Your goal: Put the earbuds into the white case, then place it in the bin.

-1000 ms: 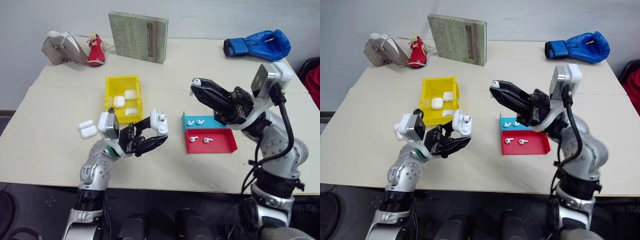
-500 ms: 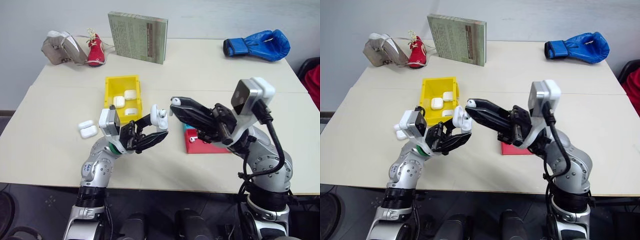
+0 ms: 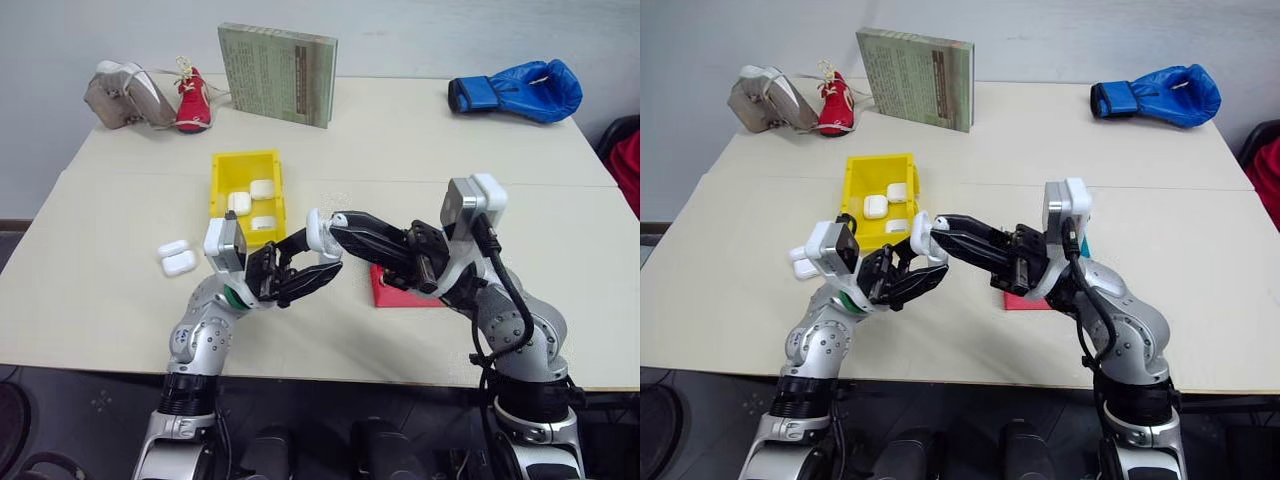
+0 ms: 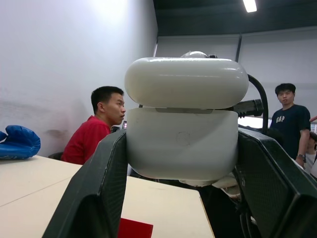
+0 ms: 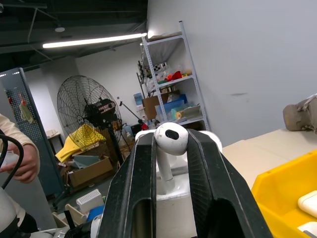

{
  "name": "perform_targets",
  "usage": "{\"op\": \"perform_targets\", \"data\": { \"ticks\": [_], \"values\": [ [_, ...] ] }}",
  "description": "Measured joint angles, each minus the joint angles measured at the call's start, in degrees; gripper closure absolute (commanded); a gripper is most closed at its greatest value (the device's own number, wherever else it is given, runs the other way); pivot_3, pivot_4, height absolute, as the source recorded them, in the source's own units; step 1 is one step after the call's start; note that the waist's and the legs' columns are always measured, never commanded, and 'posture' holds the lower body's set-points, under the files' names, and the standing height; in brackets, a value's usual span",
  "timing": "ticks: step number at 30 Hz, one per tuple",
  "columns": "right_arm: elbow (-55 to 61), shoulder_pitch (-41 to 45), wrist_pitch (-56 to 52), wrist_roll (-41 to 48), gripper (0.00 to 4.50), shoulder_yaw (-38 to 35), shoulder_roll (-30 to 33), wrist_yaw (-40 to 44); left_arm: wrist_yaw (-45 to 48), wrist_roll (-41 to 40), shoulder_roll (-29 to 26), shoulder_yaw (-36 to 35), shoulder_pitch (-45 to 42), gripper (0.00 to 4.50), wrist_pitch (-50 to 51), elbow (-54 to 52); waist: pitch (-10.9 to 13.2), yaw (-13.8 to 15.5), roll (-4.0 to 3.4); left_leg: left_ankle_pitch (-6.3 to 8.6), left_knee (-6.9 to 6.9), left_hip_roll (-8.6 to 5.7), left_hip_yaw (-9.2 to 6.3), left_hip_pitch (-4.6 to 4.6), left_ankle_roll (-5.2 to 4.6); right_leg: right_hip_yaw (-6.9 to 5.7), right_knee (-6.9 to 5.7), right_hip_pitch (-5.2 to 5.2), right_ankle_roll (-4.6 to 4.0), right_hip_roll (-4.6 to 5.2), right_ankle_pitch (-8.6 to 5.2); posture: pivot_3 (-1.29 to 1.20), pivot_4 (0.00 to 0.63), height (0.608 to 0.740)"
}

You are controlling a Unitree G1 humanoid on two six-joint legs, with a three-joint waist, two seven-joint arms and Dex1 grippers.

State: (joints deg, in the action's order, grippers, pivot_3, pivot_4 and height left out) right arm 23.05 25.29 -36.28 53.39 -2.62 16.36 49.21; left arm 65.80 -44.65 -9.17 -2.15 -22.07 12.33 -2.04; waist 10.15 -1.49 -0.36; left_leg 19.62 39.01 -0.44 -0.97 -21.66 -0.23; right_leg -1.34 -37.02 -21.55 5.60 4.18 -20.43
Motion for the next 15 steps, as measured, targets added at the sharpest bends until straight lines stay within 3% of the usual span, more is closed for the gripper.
{"op": "perform_targets", "data": {
  "ticks": [15],
  "values": [
    [-0.75,-0.44,1.12,-0.04,4.05,0.43,1.19,1.54,0.03,0.2,0.23,0.0,-0.02,1.71,-0.58,0.18,0.0,0.02,0.0,0.0,0.0,0.0,0.0,0.0,0.0,0.0,0.04,0.0,0.0,0.0,0.0,0.0,0.15,0.74]
  ]
}}
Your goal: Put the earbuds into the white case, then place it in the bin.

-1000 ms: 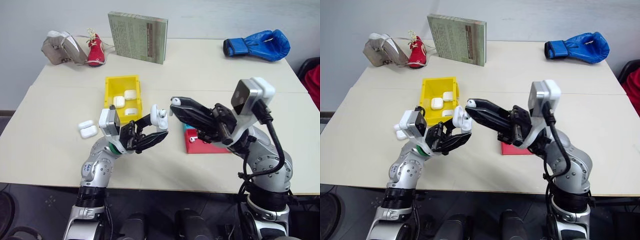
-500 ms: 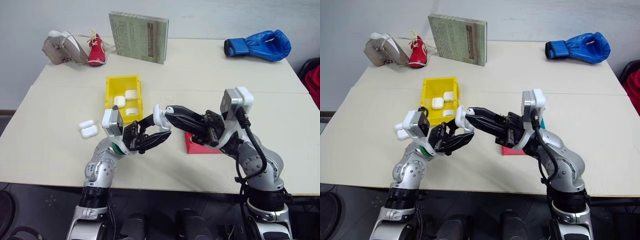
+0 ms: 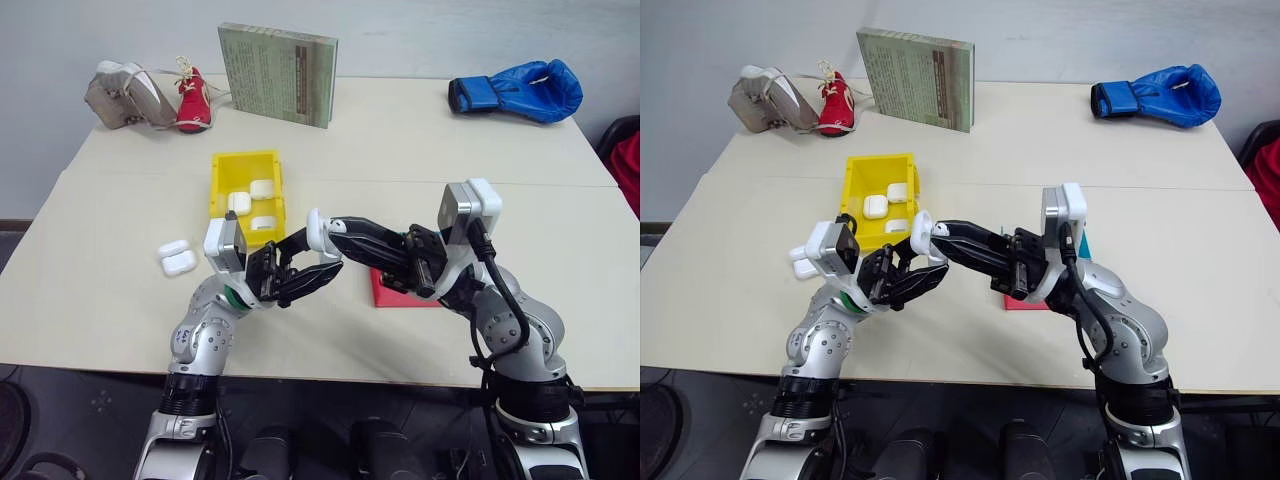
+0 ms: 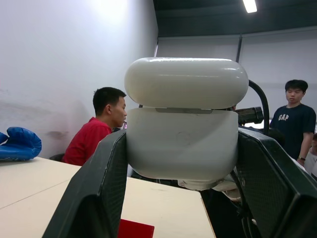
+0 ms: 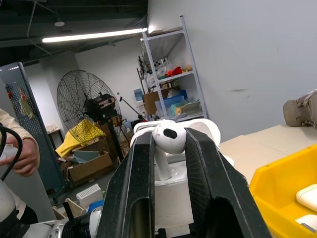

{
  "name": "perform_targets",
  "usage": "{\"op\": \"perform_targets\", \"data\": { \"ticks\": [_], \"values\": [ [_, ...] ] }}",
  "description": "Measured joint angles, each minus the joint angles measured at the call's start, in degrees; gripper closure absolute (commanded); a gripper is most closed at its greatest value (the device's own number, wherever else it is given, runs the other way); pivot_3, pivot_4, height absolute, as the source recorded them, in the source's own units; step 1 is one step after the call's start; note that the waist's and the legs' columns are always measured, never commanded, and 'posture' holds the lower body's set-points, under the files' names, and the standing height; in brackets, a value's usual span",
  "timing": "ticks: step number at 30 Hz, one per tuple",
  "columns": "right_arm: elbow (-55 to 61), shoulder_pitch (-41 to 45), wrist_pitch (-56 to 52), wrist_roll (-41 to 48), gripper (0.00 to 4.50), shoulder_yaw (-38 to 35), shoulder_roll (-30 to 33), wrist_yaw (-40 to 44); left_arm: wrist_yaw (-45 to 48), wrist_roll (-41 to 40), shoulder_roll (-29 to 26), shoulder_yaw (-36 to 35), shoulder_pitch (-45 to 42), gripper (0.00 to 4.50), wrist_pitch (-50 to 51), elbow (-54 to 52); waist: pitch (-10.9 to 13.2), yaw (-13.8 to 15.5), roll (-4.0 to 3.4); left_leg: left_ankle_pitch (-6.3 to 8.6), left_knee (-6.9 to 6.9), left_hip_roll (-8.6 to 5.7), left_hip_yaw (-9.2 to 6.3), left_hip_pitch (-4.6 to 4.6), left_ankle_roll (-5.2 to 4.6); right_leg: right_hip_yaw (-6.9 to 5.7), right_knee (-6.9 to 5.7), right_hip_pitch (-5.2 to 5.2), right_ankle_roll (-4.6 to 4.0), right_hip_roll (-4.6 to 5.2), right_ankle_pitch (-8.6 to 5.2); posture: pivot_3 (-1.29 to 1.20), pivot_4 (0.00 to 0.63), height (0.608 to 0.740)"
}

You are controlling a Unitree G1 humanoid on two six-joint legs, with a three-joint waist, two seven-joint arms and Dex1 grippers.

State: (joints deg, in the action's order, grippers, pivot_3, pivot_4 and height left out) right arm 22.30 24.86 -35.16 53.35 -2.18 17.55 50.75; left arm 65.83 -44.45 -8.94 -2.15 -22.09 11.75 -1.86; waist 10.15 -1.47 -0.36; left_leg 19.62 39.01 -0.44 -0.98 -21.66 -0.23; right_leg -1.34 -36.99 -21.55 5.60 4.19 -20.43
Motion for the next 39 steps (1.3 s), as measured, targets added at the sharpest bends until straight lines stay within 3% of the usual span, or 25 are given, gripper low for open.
{"op": "perform_targets", "data": {
  "ticks": [12,20,23,30,33,39],
  "values": [
    [0.01,-0.59,0.59,-0.41,4.05,1.26,1.66,0.93,-0.17,0.98,0.95,0.29,0.0,1.71,-0.49,0.21,0.0,0.03,0.0,0.0,0.0,0.0,0.0,0.0,0.0,0.0,0.03,0.0,0.0,0.0,0.0,0.0,0.15,0.74],
    [0.19,-1.16,0.34,0.7,1.48,0.28,4.22,2.24,-0.79,1.05,1.43,-0.12,-0.11,1.71,-0.65,0.28,0.0,0.06,0.0,0.0,0.0,0.0,0.01,0.0,0.0,0.0,0.05,0.01,0.0,0.0,0.0,0.0,0.15,0.74],
    [2.15,-3.89,-2.52,3.18,0.51,-1.8,11.35,4.39,-0.52,0.98,1.28,-0.16,-0.26,1.71,-1.12,0.22,0.02,0.82,0.03,0.04,0.02,-0.01,0.0,-0.01,-0.07,-0.01,0.11,0.06,0.0,0.02,0.0,0.0,0.15,0.74],
    [3.53,-10.32,-6.34,9.34,0.51,-11.09,20.99,4.68,1.84,3.51,-2.15,-0.96,0.47,1.71,-3.48,2.9,0.04,1.46,0.07,0.04,0.04,-0.01,0.03,0.0,-0.08,-0.02,0.26,0.1,0.0,0.01,0.0,0.0,0.15,0.74],
    [2.53,-12.82,-5.86,7.11,1.06,-13.77,25.43,5.78,1.62,8.66,-4.4,0.7,0.03,1.71,-5.79,5.33,0.05,1.6,0.08,0.04,0.03,-0.01,0.05,0.0,-0.09,-0.01,0.28,0.12,0.0,0.0,0.0,0.0,0.15,0.74],
    [-0.34,-11.57,1.57,-3.85,3.11,-12.88,29.44,9.94,-1.29,19.27,-8.73,4.77,-6.09,1.71,-7.67,8.75,0.08,1.45,0.14,0.04,0.02,-0.01,0.12,0.0,-0.1,0.04,0.14,0.09,0.0,-0.03,0.0,0.0,0.15,0.74]
  ]
}}
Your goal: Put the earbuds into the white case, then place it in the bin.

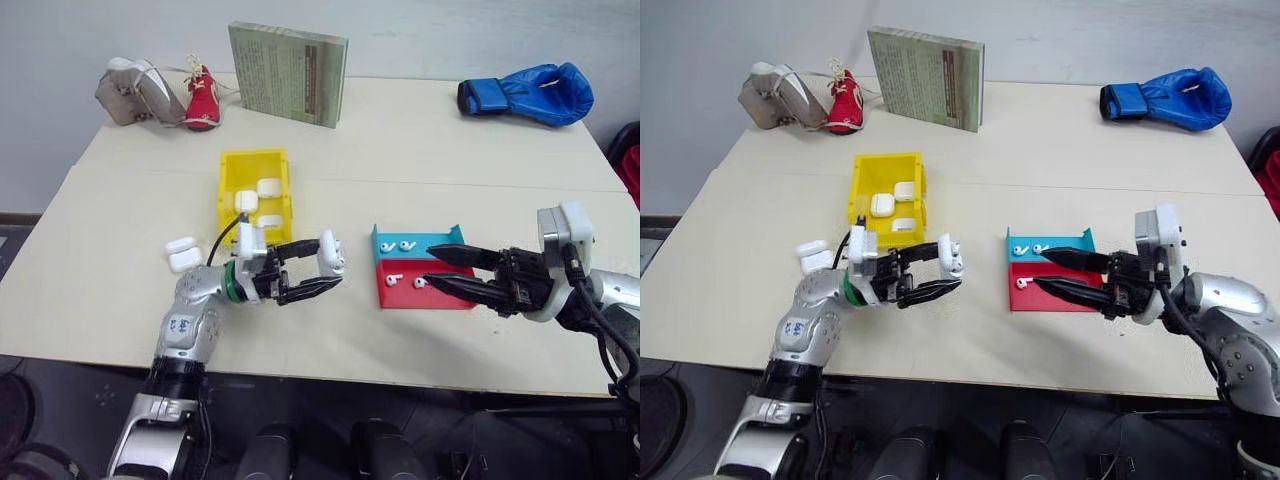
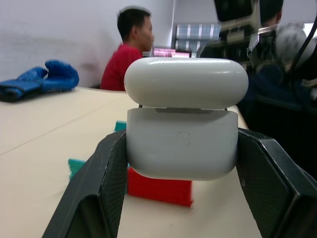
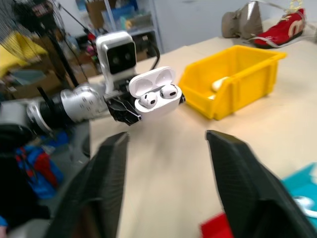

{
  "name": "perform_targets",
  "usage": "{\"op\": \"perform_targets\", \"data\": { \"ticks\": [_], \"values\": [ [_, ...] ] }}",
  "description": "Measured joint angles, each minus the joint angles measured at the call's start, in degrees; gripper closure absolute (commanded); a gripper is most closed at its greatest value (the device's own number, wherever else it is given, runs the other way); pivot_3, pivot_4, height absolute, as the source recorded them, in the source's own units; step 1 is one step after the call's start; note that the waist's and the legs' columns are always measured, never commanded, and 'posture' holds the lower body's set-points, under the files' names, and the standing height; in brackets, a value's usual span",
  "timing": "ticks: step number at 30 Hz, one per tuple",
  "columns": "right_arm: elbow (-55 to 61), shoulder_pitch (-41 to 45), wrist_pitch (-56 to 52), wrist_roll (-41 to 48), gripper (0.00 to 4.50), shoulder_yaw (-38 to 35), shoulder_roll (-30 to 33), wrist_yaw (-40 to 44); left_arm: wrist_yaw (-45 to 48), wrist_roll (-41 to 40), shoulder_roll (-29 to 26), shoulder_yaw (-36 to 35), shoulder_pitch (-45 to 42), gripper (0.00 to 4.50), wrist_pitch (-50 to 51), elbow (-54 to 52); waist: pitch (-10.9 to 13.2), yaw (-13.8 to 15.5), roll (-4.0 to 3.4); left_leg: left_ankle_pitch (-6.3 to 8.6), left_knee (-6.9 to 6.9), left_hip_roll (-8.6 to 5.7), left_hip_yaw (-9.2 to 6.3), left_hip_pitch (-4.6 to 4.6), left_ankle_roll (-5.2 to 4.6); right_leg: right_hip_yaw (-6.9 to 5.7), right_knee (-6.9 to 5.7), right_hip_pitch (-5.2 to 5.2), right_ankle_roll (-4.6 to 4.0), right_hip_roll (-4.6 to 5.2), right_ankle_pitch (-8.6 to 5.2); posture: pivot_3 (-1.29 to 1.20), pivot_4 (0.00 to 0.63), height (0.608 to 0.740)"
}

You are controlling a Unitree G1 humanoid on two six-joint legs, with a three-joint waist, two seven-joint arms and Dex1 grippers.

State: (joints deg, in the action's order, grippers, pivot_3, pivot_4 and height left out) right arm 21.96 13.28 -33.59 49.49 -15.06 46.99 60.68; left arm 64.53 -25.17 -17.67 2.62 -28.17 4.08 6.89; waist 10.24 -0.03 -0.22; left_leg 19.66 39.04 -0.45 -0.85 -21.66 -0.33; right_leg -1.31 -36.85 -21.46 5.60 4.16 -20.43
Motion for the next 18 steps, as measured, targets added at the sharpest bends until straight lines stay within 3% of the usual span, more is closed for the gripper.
{"op": "perform_targets", "data": {
  "ticks": [4,10,18],
  "values": [
    [0.39,6.26,1.16,-3.6,4.45,5.89,-1.04,-0.35,-0.5,2.43,-0.27,3.19,-3.05,1.71,0.91,-0.42,0.0,-0.06,0.0,0.0,0.0,0.02,-0.03,0.0,0.02,-0.02,-0.02,-0.05,0.0,0.0,0.0,0.0,0.15,0.74],
    [1.83,18.77,-1.65,-6.17,4.45,15.77,-6.52,-4.31,-0.64,5.05,-0.98,7.5,-5.06,1.71,3.14,-3.49,0.01,0.05,0.0,-0.02,0.0,0.02,-0.13,-0.01,0.06,-0.04,-0.01,-0.1,0.0,0.01,0.0,0.0,0.15,0.74],
    [0.87,22.88,-4.17,-9.07,4.45,20.2,-7.95,-5.64,-1.69,5.12,-0.84,8.0,-4.76,1.71,4.57,-5.73,0.01,0.22,0.0,0.0,0.01,-0.02,-0.16,-0.12,0.02,-0.11,-0.03,-0.11,0.0,0.05,0.0,0.0,0.15,0.74]
  ]
}}
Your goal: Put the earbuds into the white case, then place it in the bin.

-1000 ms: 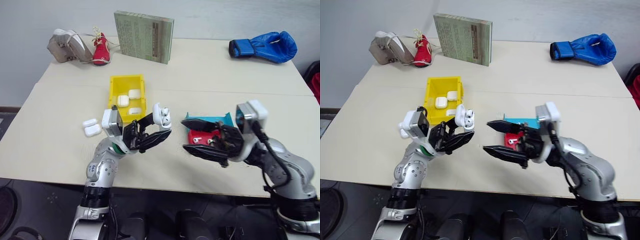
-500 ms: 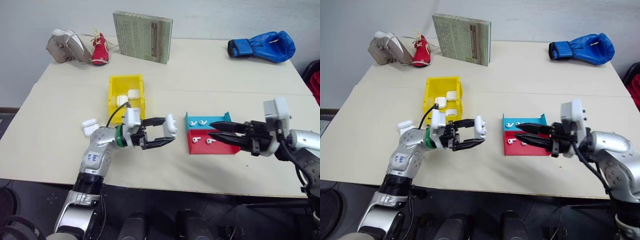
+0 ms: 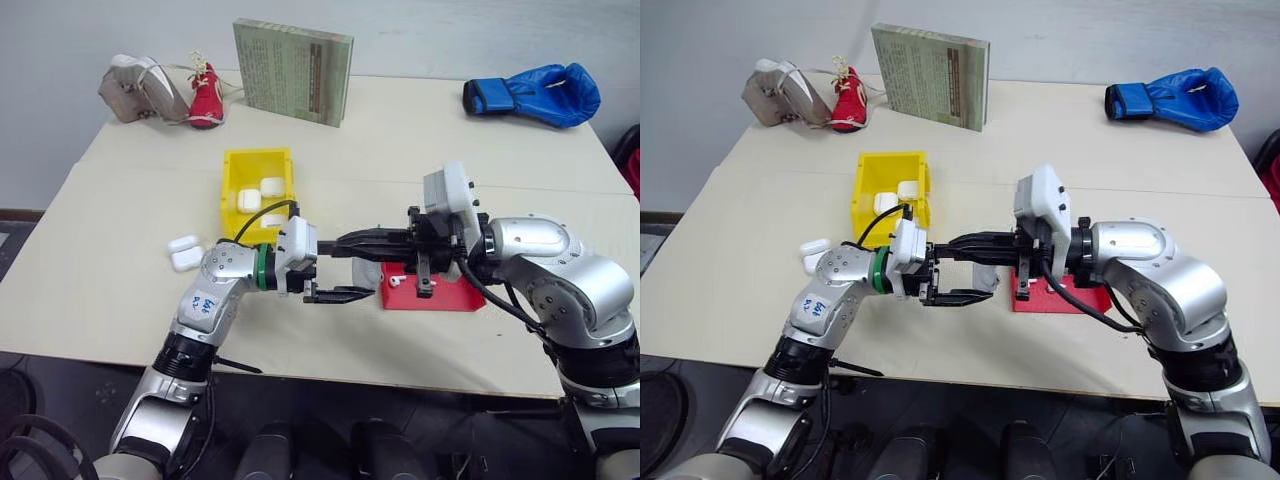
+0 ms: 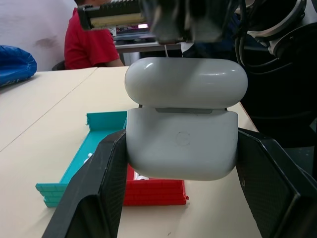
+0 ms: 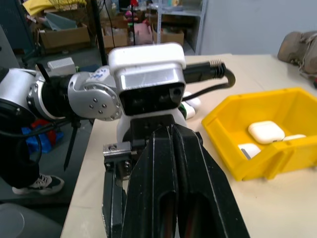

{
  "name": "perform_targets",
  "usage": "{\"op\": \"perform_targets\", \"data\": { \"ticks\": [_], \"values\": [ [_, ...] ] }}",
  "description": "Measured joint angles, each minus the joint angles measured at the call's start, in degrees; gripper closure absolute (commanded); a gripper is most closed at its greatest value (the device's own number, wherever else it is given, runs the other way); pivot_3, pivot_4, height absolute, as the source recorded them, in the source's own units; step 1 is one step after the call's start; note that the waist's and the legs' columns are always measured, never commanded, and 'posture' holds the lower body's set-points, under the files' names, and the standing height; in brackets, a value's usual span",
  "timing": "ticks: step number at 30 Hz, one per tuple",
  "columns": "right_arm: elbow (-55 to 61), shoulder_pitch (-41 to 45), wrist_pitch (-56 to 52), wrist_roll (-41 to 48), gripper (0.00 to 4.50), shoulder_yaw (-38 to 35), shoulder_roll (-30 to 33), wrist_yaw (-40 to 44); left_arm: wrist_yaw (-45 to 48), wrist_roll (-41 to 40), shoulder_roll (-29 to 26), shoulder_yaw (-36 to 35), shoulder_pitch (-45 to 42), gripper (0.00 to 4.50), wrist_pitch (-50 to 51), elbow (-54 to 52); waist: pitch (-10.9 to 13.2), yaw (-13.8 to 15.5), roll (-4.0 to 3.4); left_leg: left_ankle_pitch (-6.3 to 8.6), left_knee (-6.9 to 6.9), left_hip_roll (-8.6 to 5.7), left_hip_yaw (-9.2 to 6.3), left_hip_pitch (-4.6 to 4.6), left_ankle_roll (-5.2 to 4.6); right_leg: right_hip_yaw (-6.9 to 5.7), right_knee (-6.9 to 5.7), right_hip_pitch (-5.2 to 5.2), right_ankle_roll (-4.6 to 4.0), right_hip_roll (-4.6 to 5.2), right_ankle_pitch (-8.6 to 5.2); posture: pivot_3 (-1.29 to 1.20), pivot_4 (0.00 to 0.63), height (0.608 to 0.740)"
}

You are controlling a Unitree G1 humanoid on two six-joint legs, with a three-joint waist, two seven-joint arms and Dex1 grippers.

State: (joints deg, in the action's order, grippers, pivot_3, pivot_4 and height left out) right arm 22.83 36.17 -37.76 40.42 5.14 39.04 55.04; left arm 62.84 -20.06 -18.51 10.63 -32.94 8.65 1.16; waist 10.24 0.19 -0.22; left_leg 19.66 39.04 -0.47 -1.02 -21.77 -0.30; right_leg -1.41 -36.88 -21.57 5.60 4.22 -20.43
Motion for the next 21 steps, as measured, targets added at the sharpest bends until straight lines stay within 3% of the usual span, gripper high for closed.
{"op": "perform_targets", "data": {
  "ticks": [9,17,21],
  "values": [
    [-2.67,-10.84,3.61,-0.38,4.45,-8.02,6.93,6.87,-1.12,-0.2,-0.84,-1.38,2.77,1.71,-0.12,-1.27,0.01,0.14,0.01,0.0,0.02,0.0,0.01,-0.02,-0.01,-0.02,-0.01,0.02,0.0,-0.01,0.0,0.0,0.15,0.74],
    [-0.93,-24.72,7.07,5.82,4.45,-21.51,4.66,7.73,-3.57,-5.51,-3.0,-7.18,7.58,1.71,3.92,-6.72,0.01,-0.22,0.01,-0.02,0.05,0.03,0.04,0.0,0.0,0.02,-0.03,0.05,0.0,-0.03,0.0,0.0,0.15,0.74],
    [0.5,-22.96,8.89,6.93,4.45,-22.39,2.22,5.26,-3.32,-5.51,-4.63,-7.38,8.21,1.71,4.86,-7.14,0.01,-0.26,0.0,-0.05,0.06,0.03,0.09,0.09,0.03,0.1,0.02,0.06,0.0,-0.03,0.0,0.0,0.15,0.74]
  ]
}}
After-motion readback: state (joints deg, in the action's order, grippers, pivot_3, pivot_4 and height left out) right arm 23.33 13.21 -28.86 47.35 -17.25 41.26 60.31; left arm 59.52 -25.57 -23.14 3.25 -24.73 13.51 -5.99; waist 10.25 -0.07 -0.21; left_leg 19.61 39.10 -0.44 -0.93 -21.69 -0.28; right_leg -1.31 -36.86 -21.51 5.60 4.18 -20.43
